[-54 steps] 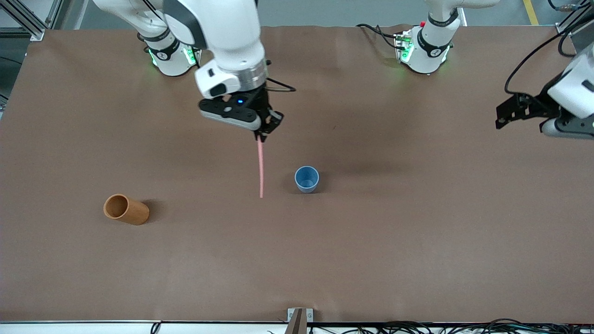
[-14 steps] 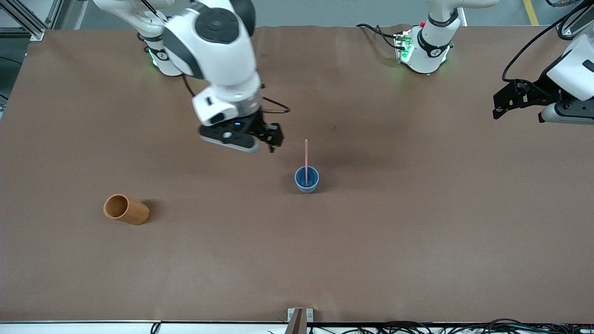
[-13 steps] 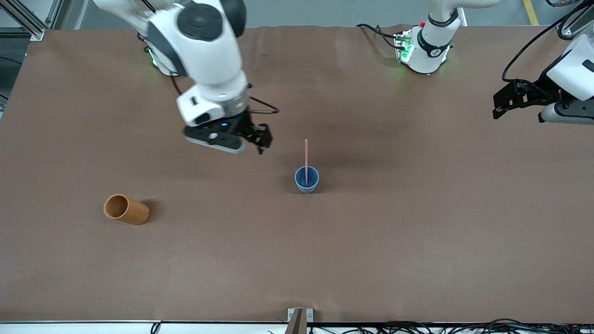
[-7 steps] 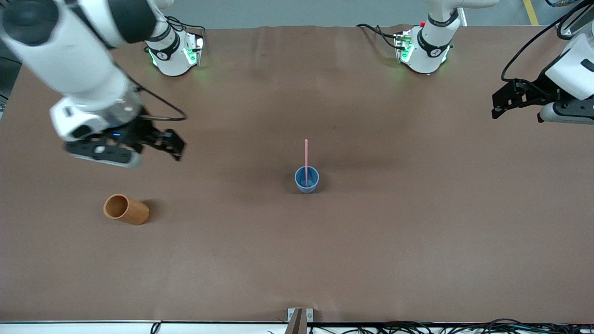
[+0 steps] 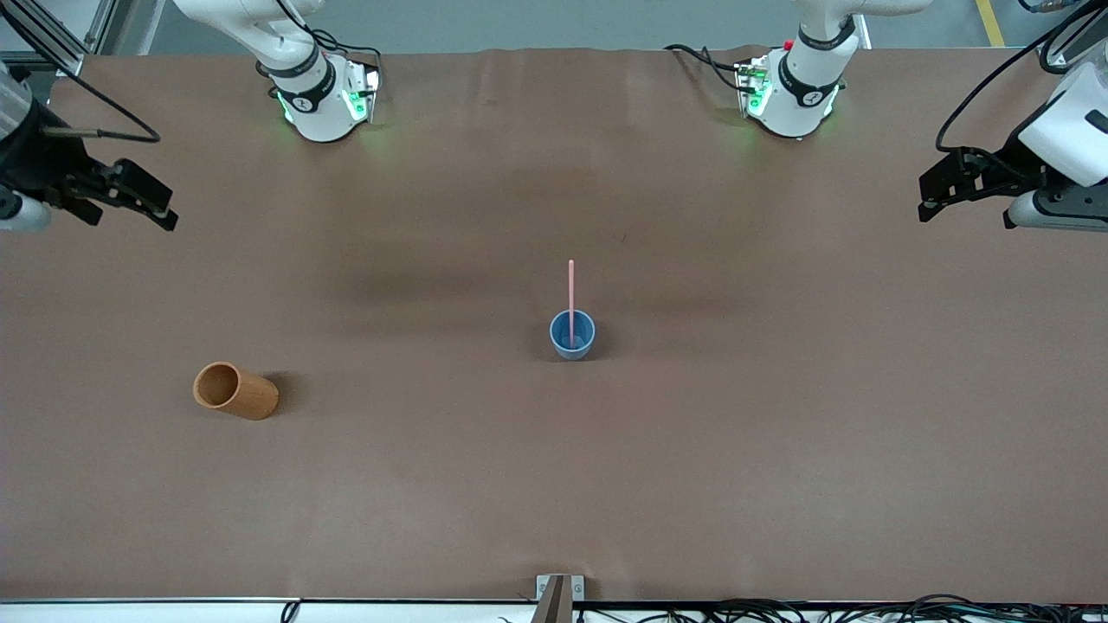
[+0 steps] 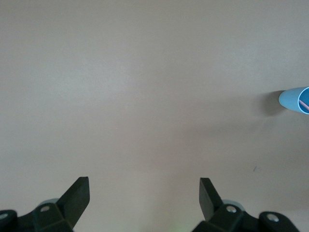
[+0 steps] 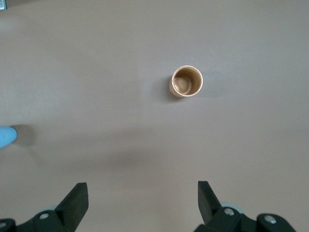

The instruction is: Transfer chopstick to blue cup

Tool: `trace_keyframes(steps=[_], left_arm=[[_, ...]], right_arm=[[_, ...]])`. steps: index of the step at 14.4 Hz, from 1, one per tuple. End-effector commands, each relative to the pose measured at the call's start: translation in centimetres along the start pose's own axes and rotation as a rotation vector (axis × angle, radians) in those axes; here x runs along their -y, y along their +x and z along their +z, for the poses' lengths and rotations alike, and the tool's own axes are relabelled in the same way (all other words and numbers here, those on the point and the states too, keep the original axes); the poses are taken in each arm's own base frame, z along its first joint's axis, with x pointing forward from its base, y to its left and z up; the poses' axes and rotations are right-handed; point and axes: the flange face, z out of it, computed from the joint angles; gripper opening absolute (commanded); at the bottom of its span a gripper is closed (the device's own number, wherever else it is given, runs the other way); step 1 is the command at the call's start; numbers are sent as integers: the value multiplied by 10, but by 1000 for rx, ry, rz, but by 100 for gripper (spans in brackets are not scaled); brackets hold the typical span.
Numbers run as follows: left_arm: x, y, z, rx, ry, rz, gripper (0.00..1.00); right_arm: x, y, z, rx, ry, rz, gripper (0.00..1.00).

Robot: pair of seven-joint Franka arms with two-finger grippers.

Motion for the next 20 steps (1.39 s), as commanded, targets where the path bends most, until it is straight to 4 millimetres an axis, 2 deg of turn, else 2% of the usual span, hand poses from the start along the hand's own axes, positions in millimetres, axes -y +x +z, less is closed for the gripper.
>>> trace_keyframes(steps=[1, 2, 3, 7, 9, 12, 14, 17, 20], left_arm=[[1, -1, -6, 3, -10, 9, 100], [3, -1, -5, 5, -10, 6, 100], [3, 0, -3, 8, -7, 4, 100], [1, 0, -3, 8, -13, -6, 100], [1, 1, -3, 8, -13, -3, 100], [0, 9, -13, -20, -6, 1, 100], [-4, 10, -11, -17, -6, 4, 100], [3, 10, -11, -17, -6, -2, 100], [1, 10, -11, -17, -8, -1, 100]], right_arm=[[3, -13, 4, -21, 9, -42, 100], [-2, -9, -6, -41, 11, -62, 100], [-5, 0, -8, -48, 8, -96, 100], [-22, 22, -8, -27, 15, -93, 100], [-21, 32, -12, 27, 8, -93, 100], [-24, 29, -9, 69, 7, -91, 100], [-23, 30, -4, 70, 8, -106, 100], [-25, 32, -2, 57, 9, -113, 100], [-27, 35, -1, 43, 10, -129, 100]])
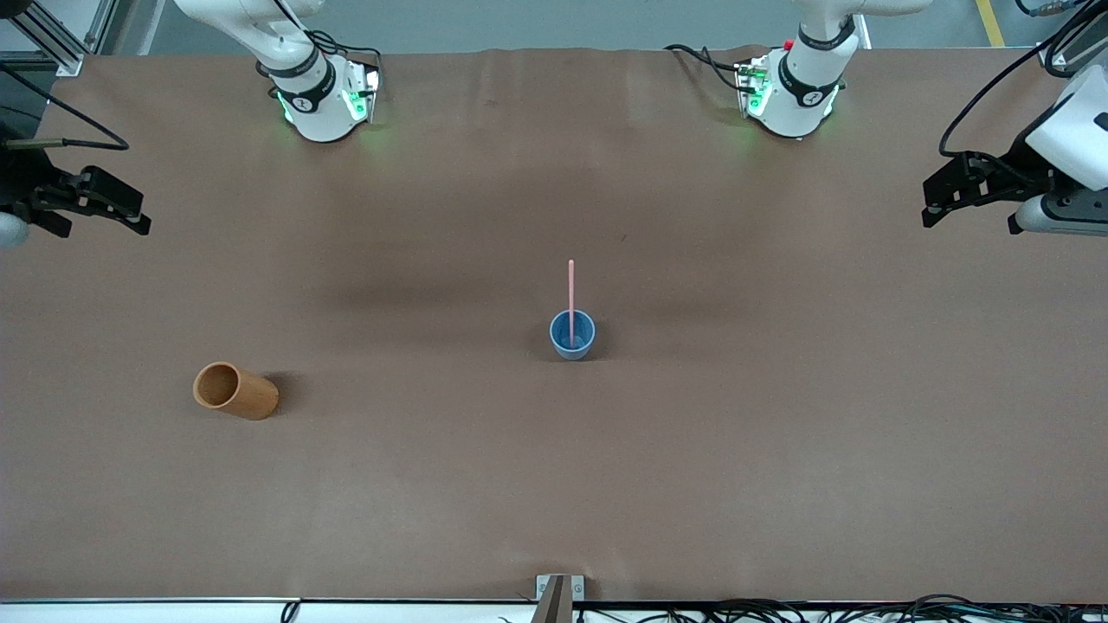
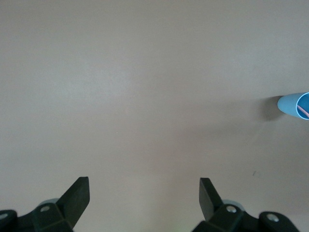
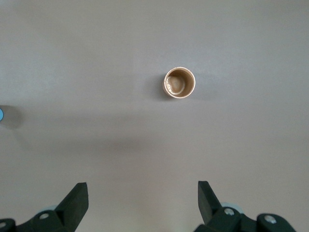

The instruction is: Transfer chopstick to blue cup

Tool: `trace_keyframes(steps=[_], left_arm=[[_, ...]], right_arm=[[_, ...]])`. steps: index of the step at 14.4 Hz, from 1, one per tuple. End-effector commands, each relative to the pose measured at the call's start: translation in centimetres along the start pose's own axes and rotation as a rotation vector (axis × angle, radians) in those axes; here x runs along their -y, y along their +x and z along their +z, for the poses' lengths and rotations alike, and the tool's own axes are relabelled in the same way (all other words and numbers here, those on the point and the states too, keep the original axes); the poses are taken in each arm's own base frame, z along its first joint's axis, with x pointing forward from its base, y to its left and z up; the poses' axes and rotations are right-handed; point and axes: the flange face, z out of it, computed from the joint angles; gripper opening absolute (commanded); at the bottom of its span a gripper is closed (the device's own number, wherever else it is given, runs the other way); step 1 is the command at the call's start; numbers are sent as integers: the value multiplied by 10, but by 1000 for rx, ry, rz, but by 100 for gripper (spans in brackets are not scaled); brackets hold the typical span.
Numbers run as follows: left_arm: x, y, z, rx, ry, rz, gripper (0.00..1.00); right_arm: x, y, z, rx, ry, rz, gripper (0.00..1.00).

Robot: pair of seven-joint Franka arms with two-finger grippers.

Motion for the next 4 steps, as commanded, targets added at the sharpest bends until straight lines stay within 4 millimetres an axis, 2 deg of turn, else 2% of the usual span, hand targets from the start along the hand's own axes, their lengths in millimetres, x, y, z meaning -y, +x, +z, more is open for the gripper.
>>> trace_keyframes(steps=[1, 4], left_arm=[[-1, 3, -7, -2, -6, 3, 100], [1, 3, -7, -2, -8, 2, 100]], right_arm=[[-2, 3, 2, -18, 17, -42, 100], [-3, 3, 12, -19, 17, -44, 100]])
